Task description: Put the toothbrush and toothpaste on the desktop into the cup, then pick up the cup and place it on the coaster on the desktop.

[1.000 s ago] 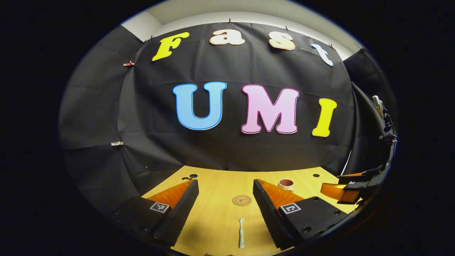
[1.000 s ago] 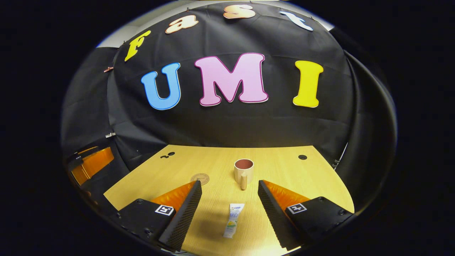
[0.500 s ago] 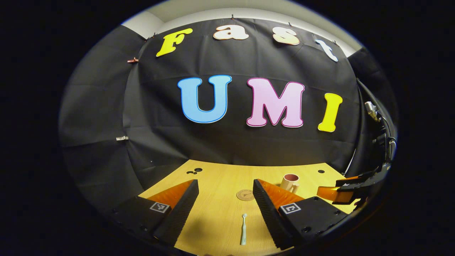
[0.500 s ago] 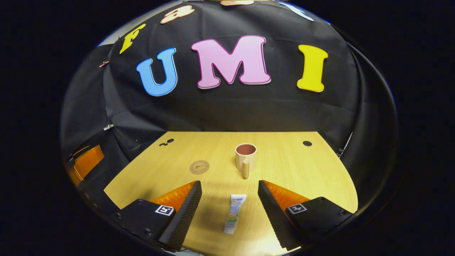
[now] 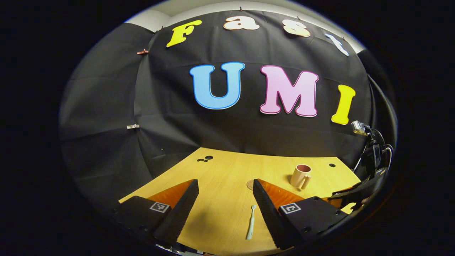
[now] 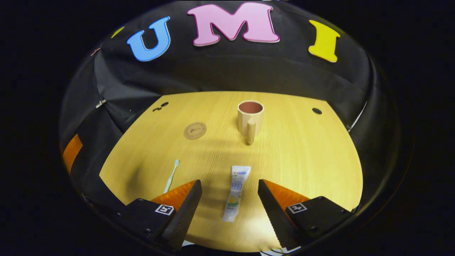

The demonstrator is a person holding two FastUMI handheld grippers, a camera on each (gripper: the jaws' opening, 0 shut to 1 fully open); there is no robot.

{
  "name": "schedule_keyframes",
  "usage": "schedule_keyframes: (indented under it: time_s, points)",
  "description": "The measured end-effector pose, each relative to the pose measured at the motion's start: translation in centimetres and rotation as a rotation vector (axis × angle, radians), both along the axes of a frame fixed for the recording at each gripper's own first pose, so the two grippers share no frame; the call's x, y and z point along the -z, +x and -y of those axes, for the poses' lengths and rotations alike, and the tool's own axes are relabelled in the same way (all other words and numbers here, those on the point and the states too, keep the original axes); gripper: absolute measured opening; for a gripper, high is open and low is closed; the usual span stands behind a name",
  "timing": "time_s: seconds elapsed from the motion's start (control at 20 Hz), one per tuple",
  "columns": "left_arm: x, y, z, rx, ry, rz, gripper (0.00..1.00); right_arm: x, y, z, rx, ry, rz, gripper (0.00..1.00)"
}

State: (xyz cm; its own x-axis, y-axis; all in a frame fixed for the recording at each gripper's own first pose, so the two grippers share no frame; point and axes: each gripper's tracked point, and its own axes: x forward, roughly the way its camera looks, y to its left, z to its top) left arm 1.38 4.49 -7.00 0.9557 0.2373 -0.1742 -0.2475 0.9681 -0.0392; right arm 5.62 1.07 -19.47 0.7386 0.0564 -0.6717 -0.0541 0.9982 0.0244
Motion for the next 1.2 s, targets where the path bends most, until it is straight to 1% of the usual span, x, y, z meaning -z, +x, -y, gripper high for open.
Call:
schedule_keyframes:
  time_s: [0.2, 0.45, 0.65, 0.8, 0.9, 1.05, 1.2]
  points:
    - [2.1, 0.1, -1.2, -0.057, -0.041, -0.061, 0.97, 3.0, 0.3, 0.7, 0.018, -0.009, -0.107, 0.99]
    - [4.3, -0.2, -2.9, -0.128, -0.014, -0.146, 0.97, 7.3, 0.1, 1.4, 0.04, 0.006, -0.253, 0.99]
    - [5.5, -0.6, -3.8, -0.18, -0.017, -0.195, 0.97, 8.8, 0.6, 1.8, 0.031, -0.014, -0.295, 0.99]
    - [6.1, -1.4, -4.1, -0.213, -0.024, -0.215, 0.98, 9.9, 1.7, 2.0, 0.05, -0.009, -0.318, 0.99]
    - [6.3, -1.5, -3.8, -0.221, -0.032, -0.218, 0.98, 10.5, 2.0, 2.1, 0.062, -0.012, -0.338, 0.98]
    - [6.5, -1.3, -3.2, -0.202, -0.054, -0.232, 0.97, 11.3, 1.8, 2.4, 0.077, -0.031, -0.37, 0.99]
    - [6.6, -1.2, -3.0, -0.191, -0.061, -0.233, 0.98, 11.4, 2.1, 2.5, 0.091, -0.046, -0.367, 0.97]
